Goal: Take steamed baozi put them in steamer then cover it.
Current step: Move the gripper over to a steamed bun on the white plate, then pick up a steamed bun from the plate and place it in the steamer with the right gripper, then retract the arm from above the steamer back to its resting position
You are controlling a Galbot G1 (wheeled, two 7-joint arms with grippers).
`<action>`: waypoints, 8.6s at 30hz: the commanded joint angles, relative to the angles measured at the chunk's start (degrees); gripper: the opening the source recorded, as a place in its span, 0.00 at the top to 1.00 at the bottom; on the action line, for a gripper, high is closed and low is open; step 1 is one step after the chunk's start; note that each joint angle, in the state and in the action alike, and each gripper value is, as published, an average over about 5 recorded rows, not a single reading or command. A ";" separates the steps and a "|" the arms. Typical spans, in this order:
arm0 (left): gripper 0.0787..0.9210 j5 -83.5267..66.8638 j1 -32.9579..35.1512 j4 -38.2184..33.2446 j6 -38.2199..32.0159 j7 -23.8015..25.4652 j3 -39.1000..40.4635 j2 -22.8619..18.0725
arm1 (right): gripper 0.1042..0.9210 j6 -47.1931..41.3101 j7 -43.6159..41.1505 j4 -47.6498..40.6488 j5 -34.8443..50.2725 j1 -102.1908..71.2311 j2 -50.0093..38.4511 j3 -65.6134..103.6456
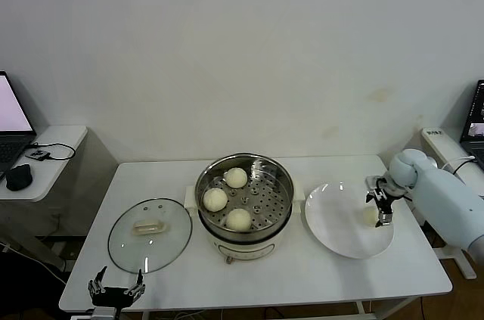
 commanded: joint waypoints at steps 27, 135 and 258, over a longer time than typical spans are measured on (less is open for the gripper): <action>0.12 0.01 0.04 1.23 -0.21 -0.22 -0.29 -0.03 | 0.27 0.01 -0.60 -2.38 0.83 -0.01 0.72 0.73; 0.12 -0.56 -2.33 -5.21 -1.90 -1.20 0.80 -0.94 | 0.12 -22.96 45.76 31.58 62.87 19.91 1.53 -4.63; 0.12 63.64 -30.71 31.66 -2.67 -3.51 14.85 11.89 | 0.12 -1.79 63.38 60.70 48.60 -84.62 27.81 70.80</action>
